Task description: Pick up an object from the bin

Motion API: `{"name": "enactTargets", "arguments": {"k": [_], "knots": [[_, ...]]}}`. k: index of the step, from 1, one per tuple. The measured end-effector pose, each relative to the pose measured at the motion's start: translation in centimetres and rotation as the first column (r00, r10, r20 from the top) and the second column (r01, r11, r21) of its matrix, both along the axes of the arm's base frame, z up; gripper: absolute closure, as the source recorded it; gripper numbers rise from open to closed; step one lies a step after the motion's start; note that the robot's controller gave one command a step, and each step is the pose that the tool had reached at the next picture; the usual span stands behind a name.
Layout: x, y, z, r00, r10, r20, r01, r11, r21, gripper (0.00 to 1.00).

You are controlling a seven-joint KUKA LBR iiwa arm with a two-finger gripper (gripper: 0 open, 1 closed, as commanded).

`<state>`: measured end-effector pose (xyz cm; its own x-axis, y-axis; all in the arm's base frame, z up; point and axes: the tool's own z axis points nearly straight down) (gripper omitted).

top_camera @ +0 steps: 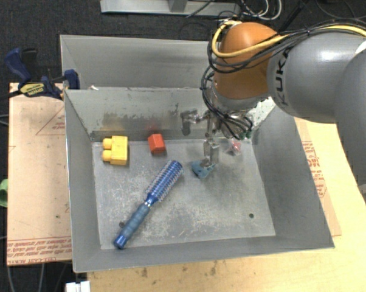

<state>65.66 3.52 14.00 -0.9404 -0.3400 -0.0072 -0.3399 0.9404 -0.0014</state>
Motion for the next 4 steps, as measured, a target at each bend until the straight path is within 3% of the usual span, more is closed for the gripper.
{"name": "enactTargets", "arguments": {"k": [1,2,3,4], "knots": [[-3.8,1.5,-6.8,0.992,0.129,-0.012,-0.129,0.992,0.001,0.0],[-9.0,1.1,3.0,0.942,0.336,-0.001,-0.336,0.942,-0.001,0.0],[-4.7,0.1,-0.2,0.958,0.288,-0.003,-0.288,0.958,0.0,0.0],[0.0,-4.0,-7.4,0.957,0.289,-0.005,-0.289,0.957,-0.001,0.0]]}}
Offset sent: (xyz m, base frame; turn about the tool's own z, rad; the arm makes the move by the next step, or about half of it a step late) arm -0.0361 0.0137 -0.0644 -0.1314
